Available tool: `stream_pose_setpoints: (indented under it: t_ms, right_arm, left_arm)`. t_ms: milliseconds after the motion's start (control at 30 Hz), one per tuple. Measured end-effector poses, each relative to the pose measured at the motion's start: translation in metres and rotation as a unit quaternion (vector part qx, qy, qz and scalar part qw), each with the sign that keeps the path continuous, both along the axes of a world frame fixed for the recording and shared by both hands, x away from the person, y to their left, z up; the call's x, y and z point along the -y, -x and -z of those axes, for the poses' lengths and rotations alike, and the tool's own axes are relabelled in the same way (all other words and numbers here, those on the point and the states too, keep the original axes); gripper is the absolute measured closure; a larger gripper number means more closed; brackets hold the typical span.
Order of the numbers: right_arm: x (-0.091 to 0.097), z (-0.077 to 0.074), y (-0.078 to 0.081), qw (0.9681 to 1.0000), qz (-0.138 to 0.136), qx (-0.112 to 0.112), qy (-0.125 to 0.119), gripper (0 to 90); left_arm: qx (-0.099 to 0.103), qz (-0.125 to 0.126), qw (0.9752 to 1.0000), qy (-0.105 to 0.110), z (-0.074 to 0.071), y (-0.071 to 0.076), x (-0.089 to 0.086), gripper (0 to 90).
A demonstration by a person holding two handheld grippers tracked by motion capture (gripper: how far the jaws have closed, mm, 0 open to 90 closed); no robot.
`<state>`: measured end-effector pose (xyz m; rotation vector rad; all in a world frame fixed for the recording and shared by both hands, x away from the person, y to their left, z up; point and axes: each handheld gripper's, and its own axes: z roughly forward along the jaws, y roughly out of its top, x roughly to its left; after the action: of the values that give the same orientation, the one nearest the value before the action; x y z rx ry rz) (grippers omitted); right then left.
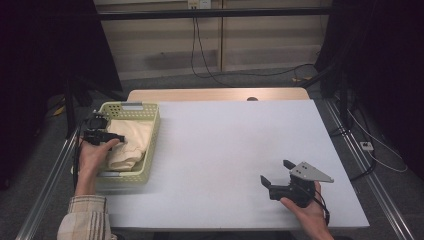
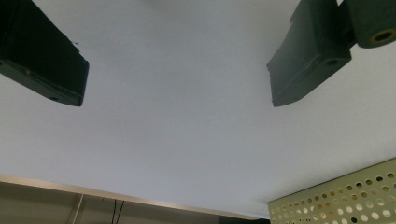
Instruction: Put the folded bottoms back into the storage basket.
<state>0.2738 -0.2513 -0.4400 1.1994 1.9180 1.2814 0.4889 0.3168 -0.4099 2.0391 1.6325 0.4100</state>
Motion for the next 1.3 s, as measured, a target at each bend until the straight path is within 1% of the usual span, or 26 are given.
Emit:
stream_pose_setpoints:
  t_ms: [67,100,167,200,233,267,300,367,400,433,467,500,567,633,700,733,833,933,1000,1033,1100,1133,1167,1233,1267,1300]
  right_arm:
    - [0.0,0.0,0.0,1.0,0.002,-0.001,-0.002,4.7]
    - [0.001,0.0,0.0,1.0,0.002,0.0,-0.001,4.8]
    - [0.001,0.0,0.0,1.0,0.002,0.001,-0.001,4.7]
    - [0.0,0.0,0.0,1.0,0.002,0.0,-0.002,4.7]
    - [0.0,0.0,0.0,1.0,0.001,0.001,0.0,4.7]
    - [0.0,0.0,0.0,1.0,0.001,0.001,0.0,4.7]
    - [0.0,0.0,0.0,1.0,0.001,0.001,0.0,4.7]
    - [0.0,-0.001,0.001,1.0,0.002,0.001,0.0,4.7]
    - [0.001,-0.001,0.001,1.0,0.002,0.002,-0.001,4.8]
    - [0.002,-0.001,0.001,1.0,0.003,0.002,-0.002,4.7]
    - [0.002,-0.001,0.001,1.0,0.004,0.001,-0.004,4.7]
    - [0.003,-0.001,0.001,1.0,0.004,0.001,-0.004,4.7]
    - [0.003,-0.001,0.0,1.0,0.003,0.001,-0.004,4.8]
    - [0.002,-0.001,0.0,1.0,0.003,0.0,-0.005,4.7]
    - [0.003,0.0,0.0,1.0,0.002,0.0,-0.005,4.7]
    - [0.003,0.0,0.0,1.0,0.003,0.0,-0.005,4.7]
    - [0.003,0.0,0.0,1.0,0.004,0.0,-0.007,4.7]
    - [0.002,0.0,-0.001,1.0,0.001,0.0,-0.007,4.7]
    - [0.003,0.0,-0.001,1.0,0.002,-0.002,-0.009,4.6]
    - [0.003,0.0,-0.001,1.0,0.003,-0.002,-0.009,4.6]
    - [0.003,0.001,-0.001,1.0,0.002,-0.002,-0.009,4.6]
    - [0.003,0.001,-0.001,0.9999,0.003,-0.002,-0.01,4.5]
    - [0.004,0.001,-0.001,0.9999,0.003,-0.002,-0.01,4.5]
    - [0.004,0.001,-0.002,0.9999,0.003,-0.003,-0.01,4.6]
    - [0.004,0.001,-0.002,0.9999,0.003,-0.003,-0.009,4.6]
    - [0.004,0.002,-0.002,0.9999,0.004,-0.004,-0.009,4.6]
  left_arm:
    - [0.0,-0.005,1.0,0.005,-0.001,0.0,-0.001,31.6]
    - [-0.006,-0.005,0.9999,0.007,-0.001,0.0,-0.001,29.1]
    - [-0.004,-0.007,0.9999,0.008,-0.002,0.0,0.001,23.7]
    - [0.001,-0.004,1.0,0.007,-0.003,0.0,0.001,20.9]
    - [0.011,-0.003,0.9999,0.007,-0.004,0.0,0.002,18.8]
    - [0.019,0.003,0.9998,0.004,-0.006,0.001,0.002,17.4]
    - [0.028,0.008,0.9996,0.007,-0.007,0.001,0.003,15.8]
    - [0.045,0.015,0.9989,0.005,-0.01,0.002,0.005,11.0]
    - [0.054,0.014,0.9984,0.01,-0.011,0.003,0.006,9.8]
    - [0.057,0.012,0.9983,0.008,-0.012,0.003,0.007,8.2]
    - [0.055,0.016,0.9984,0.0,-0.014,0.003,0.007,5.7]
    - [0.059,0.016,0.9981,0.004,-0.015,0.003,0.009,5.3]
    - [0.082,0.029,0.9962,0.003,-0.019,0.007,0.009,6.7]
    - [0.103,0.031,0.9941,-0.002,-0.023,0.01,0.009,5.7]
    - [0.117,0.032,0.9925,-0.01,-0.025,0.013,0.009,5.7]
    - [0.123,0.032,0.9918,-0.011,-0.026,0.015,0.009,5.6]
    - [0.133,0.033,0.9906,-0.007,-0.028,0.018,0.009,6.3]
    - [0.136,0.051,0.9894,0.002,-0.03,0.021,0.013,5.5]
    - [0.138,0.067,0.988,0.012,-0.03,0.022,0.015,5.5]
    - [0.144,0.072,0.9868,0.014,-0.03,0.022,0.015,5.7]
    - [0.16,0.081,0.9838,0.001,-0.031,0.023,0.017,5.7]
    - [0.174,0.084,0.9812,-0.002,-0.031,0.024,0.018,5.7]
    - [0.186,0.085,0.9788,-0.002,-0.032,0.025,0.018,5.6]
    - [0.202,0.097,0.9746,0.007,-0.034,0.027,0.02,5.0]
    - [0.21,0.104,0.972,0.013,-0.034,0.028,0.02,4.7]
    - [0.214,0.108,0.9707,0.012,-0.036,0.03,0.021,4.7]
